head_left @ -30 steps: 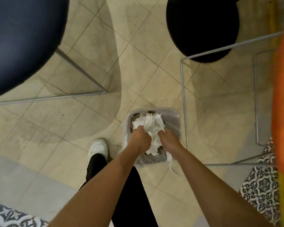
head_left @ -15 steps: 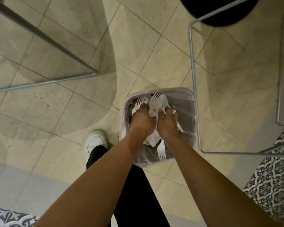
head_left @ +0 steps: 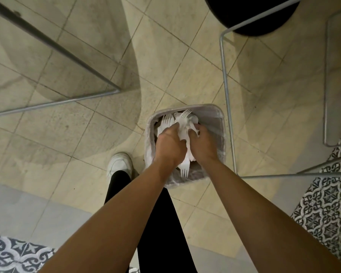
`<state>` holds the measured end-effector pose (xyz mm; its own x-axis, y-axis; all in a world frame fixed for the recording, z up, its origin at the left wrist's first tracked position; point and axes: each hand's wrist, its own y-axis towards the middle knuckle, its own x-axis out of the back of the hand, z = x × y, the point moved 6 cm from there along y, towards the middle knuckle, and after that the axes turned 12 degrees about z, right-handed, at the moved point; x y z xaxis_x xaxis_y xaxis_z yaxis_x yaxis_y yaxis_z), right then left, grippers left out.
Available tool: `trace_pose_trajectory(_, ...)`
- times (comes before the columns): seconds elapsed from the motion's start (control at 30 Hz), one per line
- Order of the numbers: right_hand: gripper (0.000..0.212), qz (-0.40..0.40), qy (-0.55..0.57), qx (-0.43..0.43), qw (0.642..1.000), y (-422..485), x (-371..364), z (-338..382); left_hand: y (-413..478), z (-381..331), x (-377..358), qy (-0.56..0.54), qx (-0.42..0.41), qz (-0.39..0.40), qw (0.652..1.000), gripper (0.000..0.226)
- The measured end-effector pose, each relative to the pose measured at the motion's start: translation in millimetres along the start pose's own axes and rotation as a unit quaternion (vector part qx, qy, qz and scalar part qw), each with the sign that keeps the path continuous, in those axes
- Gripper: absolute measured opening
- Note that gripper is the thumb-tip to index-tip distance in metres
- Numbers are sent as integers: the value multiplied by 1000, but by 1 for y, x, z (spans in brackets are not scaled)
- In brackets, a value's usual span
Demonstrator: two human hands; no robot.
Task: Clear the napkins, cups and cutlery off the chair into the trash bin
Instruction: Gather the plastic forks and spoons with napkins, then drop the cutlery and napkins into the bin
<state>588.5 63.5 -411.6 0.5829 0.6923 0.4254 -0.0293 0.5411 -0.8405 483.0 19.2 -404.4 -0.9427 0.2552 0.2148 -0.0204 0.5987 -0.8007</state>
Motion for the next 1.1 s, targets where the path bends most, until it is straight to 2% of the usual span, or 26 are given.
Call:
trace_pose_trajectory(0.1,37,-2,-11,18,1000,-18,9,10,-18,-7,9,7,-11,-5,1000,54)
trace_pose_trajectory(0.23,43,4,-62,52,997,-45,20,27,-44,-19,27,-41,-24,-24,999,50)
trace_pose_trajectory(0.47,35,-5,-75,90,993,-88,41,62,-96,-39,63,-50,-51,-72,995,46)
trace_pose_trajectory(0.83,30,21,-83,185,979,-153,49,169,-182,-75,154,-61,-111,-169,977,40)
trace_pose_trajectory(1.1,28,25,-131,252,958,-193,23,265,-226,-79,245,-97,-139,-247,954,37)
